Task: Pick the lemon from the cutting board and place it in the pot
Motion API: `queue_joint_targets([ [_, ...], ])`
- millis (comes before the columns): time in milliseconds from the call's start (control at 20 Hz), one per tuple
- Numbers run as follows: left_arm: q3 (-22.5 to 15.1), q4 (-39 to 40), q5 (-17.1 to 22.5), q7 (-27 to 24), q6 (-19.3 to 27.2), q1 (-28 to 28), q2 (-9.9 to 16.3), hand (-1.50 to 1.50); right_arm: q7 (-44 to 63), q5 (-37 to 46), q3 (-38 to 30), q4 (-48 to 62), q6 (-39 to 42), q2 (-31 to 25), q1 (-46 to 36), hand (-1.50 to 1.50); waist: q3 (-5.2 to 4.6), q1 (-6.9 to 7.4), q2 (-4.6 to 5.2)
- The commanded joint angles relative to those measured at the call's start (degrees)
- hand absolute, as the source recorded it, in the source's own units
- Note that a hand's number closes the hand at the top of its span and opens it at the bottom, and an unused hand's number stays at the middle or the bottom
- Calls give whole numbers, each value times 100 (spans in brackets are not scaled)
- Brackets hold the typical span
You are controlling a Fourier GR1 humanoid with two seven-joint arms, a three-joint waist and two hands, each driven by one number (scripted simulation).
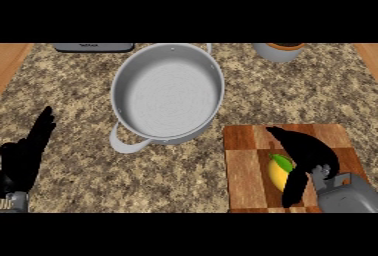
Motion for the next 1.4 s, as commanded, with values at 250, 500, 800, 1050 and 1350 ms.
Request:
queue_joint_targets([
  [250, 142, 224, -444, -231, -138, 13, -377, 0, -589, 690, -148, 638, 433, 343, 40, 150, 1, 0, 5],
  [500, 472, -403, -205, 71, -486, 385, -277, 0, -1171, 1120, -208, 500, 371, 321, 178, 150, 2, 11, -3],
  [800, 379, -492, -630, 264, -403, 202, -575, 0, -1562, 1570, -356, 954, 275, 603, 135, 150, 2, 3, 1],
  [1050, 322, -279, -596, 116, -499, 6, -519, 0, 234, 1974, 881, 801, -364, 2662, -738, 150, -5, 265, 37],
  [1350, 43, -208, -649, 61, -704, -284, -552, 0, 1076, 1959, 1685, 1233, -1389, 2722, -1931, 150, -25, 801, 90],
])
